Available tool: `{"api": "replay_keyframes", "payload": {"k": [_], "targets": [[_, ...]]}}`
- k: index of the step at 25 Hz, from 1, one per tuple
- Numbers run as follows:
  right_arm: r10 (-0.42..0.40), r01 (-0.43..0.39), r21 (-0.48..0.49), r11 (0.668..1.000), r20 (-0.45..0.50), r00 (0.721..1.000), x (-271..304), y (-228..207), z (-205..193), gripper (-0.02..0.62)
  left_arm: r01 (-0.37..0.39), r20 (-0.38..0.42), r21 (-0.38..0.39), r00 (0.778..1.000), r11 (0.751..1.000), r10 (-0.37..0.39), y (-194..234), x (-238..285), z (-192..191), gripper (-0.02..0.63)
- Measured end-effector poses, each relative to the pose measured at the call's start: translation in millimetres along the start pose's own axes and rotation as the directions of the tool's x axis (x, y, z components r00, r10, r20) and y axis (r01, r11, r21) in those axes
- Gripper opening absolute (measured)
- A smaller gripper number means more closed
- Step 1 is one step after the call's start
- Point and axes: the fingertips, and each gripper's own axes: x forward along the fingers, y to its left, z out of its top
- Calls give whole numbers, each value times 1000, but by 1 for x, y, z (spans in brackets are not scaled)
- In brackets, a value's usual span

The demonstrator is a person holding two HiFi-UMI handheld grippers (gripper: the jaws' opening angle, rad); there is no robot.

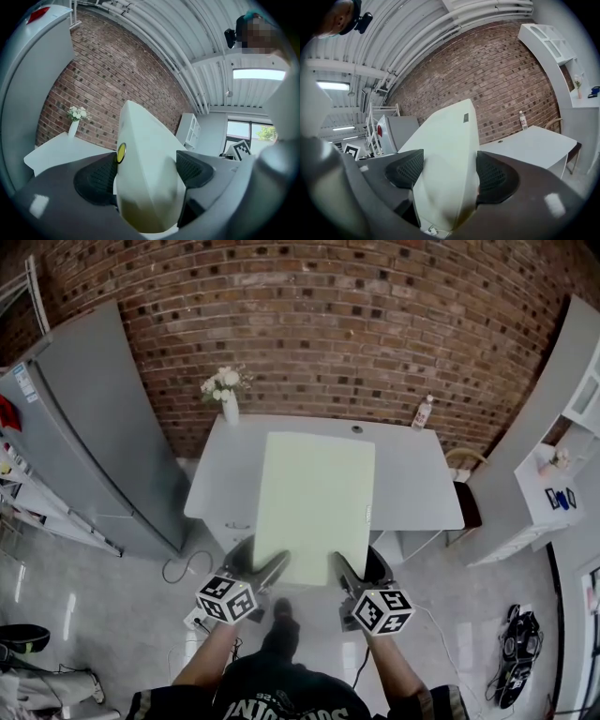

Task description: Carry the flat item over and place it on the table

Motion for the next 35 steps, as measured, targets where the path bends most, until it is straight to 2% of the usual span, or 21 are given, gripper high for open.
{"api": "replay_keyframes", "payload": {"k": [19, 35], "targets": [[-65, 65, 1, 998, -21, 998, 152, -64, 60, 341, 56, -50, -25, 997, 998, -57, 102, 146, 52, 405], [-112, 112, 2, 994, -32, 993, 223, -76, 69, 334, 82, -66, -65, 994, 994, -87, 163, 192, 69, 405]]}}
